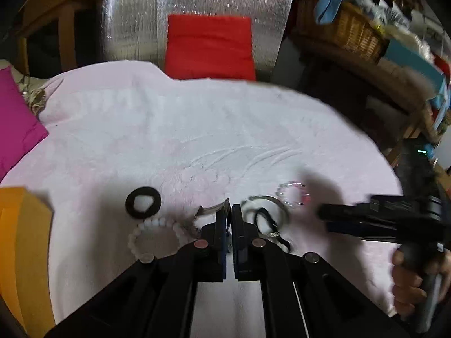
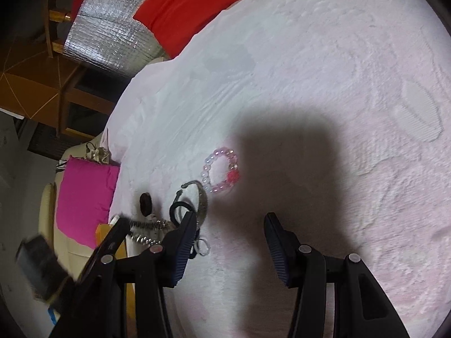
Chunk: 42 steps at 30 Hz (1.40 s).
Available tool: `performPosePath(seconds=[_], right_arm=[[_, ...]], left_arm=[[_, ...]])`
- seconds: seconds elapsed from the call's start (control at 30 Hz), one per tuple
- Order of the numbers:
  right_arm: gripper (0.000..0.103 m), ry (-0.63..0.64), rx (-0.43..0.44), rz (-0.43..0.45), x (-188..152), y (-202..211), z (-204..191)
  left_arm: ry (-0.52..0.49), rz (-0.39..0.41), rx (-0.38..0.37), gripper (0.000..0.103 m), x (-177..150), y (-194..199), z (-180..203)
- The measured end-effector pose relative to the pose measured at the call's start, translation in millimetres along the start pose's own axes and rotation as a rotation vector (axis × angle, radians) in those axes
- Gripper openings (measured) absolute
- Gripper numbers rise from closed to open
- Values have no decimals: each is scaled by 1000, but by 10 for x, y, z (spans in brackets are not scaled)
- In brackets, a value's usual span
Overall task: Organize jewelry
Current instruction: 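Close the left tool on the metal-band watch and lift it, then grasp the silver bangle with the right tool and lift it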
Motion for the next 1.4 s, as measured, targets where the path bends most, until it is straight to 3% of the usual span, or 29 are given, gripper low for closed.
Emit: performPosePath(seconds=[0.2,0.37,0.53,0.8,1.1,1.23,1.33,1.4], right_arm=[[55,-26,54,-22,-21,-146,-160],[54,-14,14,13,-13,-200,-297],[54,79,-28,34,-65,-213,-526],[69,302,-201,122,-225,-289,-917],[68,473,-371,228,-274,-454,-1092],[49,531,-457,275,-291,-507,-1159],[36,511,-433,274,-249,-464,-1138],[33,490,-402,264,-201,-425,-1100]], left_arm=[[47,33,-21,3,-281,274,29],[65,33,-22,3,-329,340,3],[78,60,-24,3,-327,494,-27],[120,60,-22,3,-383,518,-139],[142,67,-29,3,-405,545,-187],[146,70,-30,3,-404,545,-189],[150,73,-28,3,-404,542,-198],[156,73,-31,3,-411,542,-208]])
Point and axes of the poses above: each gripper's, at about its wrist camera, not at the fingertips, and y roughly against the way its jaws point, z to its right, x to its top, the point moved 2 cm from there along -y, roughly the way its jaws point, and after that the axes turned 13 degrees about -x, right-handed, at the moved point
